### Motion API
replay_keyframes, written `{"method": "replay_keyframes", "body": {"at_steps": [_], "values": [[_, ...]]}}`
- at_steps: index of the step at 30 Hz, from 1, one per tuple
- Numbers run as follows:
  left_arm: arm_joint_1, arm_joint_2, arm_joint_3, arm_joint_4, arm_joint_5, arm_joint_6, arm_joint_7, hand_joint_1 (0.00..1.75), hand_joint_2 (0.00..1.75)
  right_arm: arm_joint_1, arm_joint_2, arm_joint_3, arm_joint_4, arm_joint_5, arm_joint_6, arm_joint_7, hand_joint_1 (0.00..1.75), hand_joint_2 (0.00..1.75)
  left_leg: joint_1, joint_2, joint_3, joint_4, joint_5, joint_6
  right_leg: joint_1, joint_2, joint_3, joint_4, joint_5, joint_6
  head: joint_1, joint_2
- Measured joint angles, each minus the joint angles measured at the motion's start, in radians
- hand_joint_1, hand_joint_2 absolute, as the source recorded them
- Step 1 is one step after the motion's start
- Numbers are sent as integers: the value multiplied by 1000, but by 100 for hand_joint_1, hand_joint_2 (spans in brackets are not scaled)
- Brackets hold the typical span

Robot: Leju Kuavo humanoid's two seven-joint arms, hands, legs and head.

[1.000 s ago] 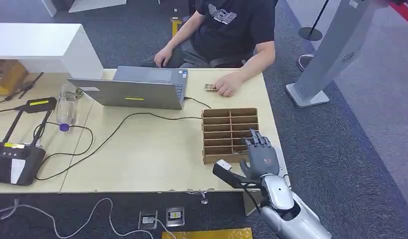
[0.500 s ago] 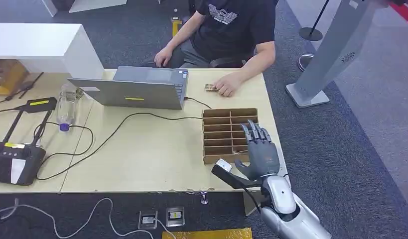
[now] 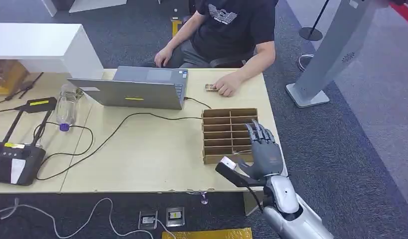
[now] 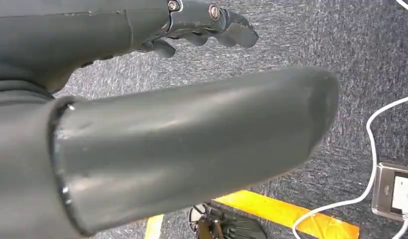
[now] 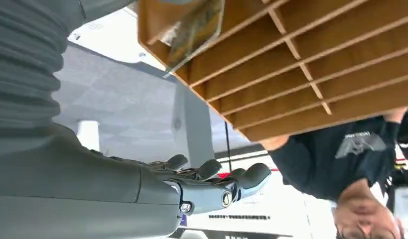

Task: Pass the card to the sensor for recognition and then transmit it.

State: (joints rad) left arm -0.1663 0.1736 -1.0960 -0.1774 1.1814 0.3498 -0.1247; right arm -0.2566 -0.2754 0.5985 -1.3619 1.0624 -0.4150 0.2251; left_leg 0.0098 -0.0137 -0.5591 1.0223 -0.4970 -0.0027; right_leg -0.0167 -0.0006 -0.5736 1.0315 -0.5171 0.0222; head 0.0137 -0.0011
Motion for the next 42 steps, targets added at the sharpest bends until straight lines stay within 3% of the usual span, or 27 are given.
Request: {"method": "replay_keyframes", "body": {"at_steps": [33,35,36,42], "values": [[0,5,-6,0,10,-14,5,0,0,12,-8,38,-10,26,155,79,0,175,0,0,0,0,0,0,0,0,0,0,0,0,0,0],[0,5,-6,0,13,-13,5,0,0,13,-8,41,-10,26,158,79,14,175,0,0,0,0,0,0,0,0,0,0,0,0,0,0],[0,5,-6,0,13,-13,5,0,0,13,-8,42,-10,26,158,79,145,175,0,0,0,0,0,0,0,0,0,0,0,0,-1,0],[0,5,-6,0,17,-10,5,0,0,12,-7,48,-10,6,151,60,150,175,0,0,0,0,0,0,0,0,0,0,0,0,0,0]]}}
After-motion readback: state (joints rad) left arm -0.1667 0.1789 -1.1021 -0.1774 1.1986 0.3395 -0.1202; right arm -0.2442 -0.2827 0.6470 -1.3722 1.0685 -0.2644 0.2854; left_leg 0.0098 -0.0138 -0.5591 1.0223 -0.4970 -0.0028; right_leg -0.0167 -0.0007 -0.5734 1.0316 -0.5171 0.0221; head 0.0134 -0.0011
